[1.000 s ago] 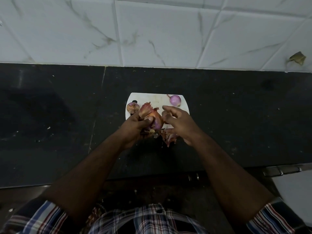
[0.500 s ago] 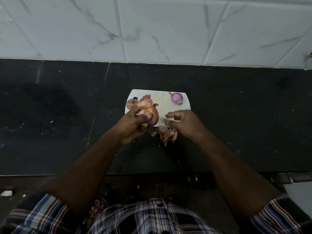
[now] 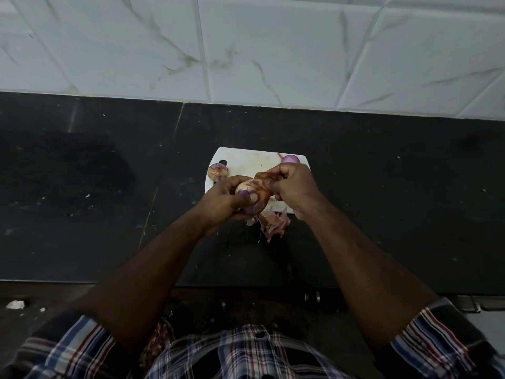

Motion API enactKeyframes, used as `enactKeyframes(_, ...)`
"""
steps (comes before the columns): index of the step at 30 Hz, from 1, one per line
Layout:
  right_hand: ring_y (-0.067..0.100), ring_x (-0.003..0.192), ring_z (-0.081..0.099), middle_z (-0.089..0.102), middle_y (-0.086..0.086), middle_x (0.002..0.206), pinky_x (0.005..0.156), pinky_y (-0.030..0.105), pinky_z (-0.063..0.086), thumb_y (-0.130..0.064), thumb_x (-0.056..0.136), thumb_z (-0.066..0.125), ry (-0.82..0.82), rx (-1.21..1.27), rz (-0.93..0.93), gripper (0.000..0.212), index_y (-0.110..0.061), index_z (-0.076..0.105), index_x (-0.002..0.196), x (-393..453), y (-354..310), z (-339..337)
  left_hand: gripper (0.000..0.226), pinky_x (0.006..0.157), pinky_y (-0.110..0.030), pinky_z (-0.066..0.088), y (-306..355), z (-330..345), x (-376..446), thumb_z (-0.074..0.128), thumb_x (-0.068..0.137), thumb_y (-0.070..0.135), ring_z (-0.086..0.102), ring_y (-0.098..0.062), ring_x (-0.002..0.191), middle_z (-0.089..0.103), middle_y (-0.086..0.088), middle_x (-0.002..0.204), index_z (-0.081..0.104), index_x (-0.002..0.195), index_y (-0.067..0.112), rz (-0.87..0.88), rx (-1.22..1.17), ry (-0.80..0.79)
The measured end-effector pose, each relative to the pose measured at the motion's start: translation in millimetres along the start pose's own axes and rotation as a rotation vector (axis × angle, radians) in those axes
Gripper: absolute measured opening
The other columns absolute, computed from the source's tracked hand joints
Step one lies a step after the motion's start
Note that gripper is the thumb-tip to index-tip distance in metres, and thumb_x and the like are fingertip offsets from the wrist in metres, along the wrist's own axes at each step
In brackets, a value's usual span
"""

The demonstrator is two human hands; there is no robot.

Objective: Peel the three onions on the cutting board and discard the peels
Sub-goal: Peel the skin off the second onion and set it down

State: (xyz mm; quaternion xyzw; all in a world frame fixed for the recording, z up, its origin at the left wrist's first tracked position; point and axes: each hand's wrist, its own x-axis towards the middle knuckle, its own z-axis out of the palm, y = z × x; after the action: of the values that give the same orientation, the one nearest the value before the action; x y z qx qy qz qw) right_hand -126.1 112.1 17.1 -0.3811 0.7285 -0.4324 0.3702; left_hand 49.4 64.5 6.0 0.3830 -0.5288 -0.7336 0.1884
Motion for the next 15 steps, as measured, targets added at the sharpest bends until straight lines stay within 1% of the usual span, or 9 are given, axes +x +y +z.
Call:
enactKeyframes(2,0.015,0.086,0.072,0.076,0.0,0.093,0.066,0.027,0.059,-0.005,0.087,0.071,-0.015,0.036,0.069,0.009,-0.011,0.074,0.093,-0.5,0.9,-0.6,0.035,0.078,-0.039,0.061,-2.2,0.8,0.3,0.064,0.092,0.0,0.073,-0.021,0.094,0.067,-0.012,0.114,0.06,0.124,0.014,-0.009,-0.021,-0.016)
enactKeyframes(4,0.016,0.083,0.07,0.075,0.003,0.089,0.07,0.029,0.06,-0.005,0.088,0.07,-0.003,-0.007,0.082,0.009,-0.011,0.075,0.092,-1.2,3.9,-0.8,0.039,0.084,-0.045,0.061,-4.8,2.4,0.3,0.064,0.093,-0.001,0.072,-0.023,0.097,0.065,-0.013,0.119,0.06,0.127,0.015,-0.009,-0.052,-0.038)
enactKeyframes(5,0.016,0.082,0.069,0.075,0.003,0.088,0.069,0.028,0.059,-0.003,0.088,0.068,0.005,-0.04,0.079,0.012,-0.012,0.075,0.092,-1.6,6.5,-1.0,0.041,0.085,-0.047,0.061,-5.8,2.6,-0.2,0.063,0.093,-0.002,0.072,-0.024,0.098,0.064,-0.013,0.12,0.059,0.129,0.016,-0.003,-0.073,-0.044)
enactKeyframes(7,0.017,0.083,0.069,0.074,0.003,0.09,0.069,0.029,0.059,0.004,0.087,0.063,-0.008,-0.114,0.081,0.023,-0.011,0.076,0.096,-2.5,13.2,-2.5,0.047,0.084,-0.045,0.061,-7.1,0.2,-0.6,0.062,0.093,-0.004,0.07,-0.024,0.097,0.062,-0.011,0.118,0.054,0.134,0.02,-0.005,-0.124,-0.045)
enactKeyframes(9,0.016,0.089,0.069,0.075,0.001,0.094,0.079,0.033,0.06,0.004,0.085,0.064,-0.034,-0.208,0.056,0.027,-0.015,0.077,0.099,-4.1,20.3,-4.9,0.053,0.083,-0.044,0.061,-8.3,-2.8,-1.0,0.062,0.092,-0.005,0.069,-0.027,0.1,0.061,-0.012,0.117,0.05,0.136,0.022,-0.028,-0.154,-0.059)
enactKeyframes(10,0.015,0.092,0.069,0.075,-0.001,0.096,0.083,0.034,0.059,0.001,0.084,0.066,-0.042,-0.266,0.03,0.026,-0.017,0.078,0.099,-5.3,22.8,-5.7,0.052,0.085,-0.046,0.061,-9.6,-3.4,-1.5,0.062,0.092,-0.005,0.069,-0.029,0.103,0.06,-0.015,0.12,0.051,0.135,0.022,-0.04,-0.156,-0.075)
enactKeyframes(12,0.013,0.093,0.068,0.076,-0.002,0.097,0.086,0.031,0.056,-0.002,0.083,0.067,-0.048,-0.37,-0.025,0.024,-0.018,0.078,0.098,-7.8,25.8,-5.9,0.044,0.089,-0.049,0.059,-13.0,-3.6,-1.9,0.064,0.091,-0.003,0.066,-0.033,0.11,0.055,-0.022,0.132,0.057,0.129,0.018,-0.054,-0.176,-0.107)
enactKeyframes(13,0.013,0.093,0.067,0.076,-0.002,0.098,0.085,0.028,0.054,-0.003,0.082,0.067,-0.049,-0.43,-0.051,0.025,-0.018,0.078,0.098,-9.5,26.9,-5.6,0.042,0.089,-0.049,0.059,-14.8,-3.3,-1.7,0.065,0.089,-0.002,0.066,-0.035,0.111,0.053,-0.024,0.137,0.059,0.127,0.016,-0.056,-0.207,-0.11)
enactKeyframes(15,0.013,0.091,0.066,0.075,-0.002,0.097,0.079,0.023,0.049,-0.004,0.082,0.067,-0.048,-0.519,-0.084,0.023,-0.018,0.077,0.097,-12.6,30.8,-5.0,0.046,0.086,-0.048,0.06,-15.9,-4.6,-0.5,0.067,0.083,0.0,0.065,-0.037,0.111,0.052,-0.023,0.141,0.059,0.126,0.015,-0.067,-0.299,-0.085)
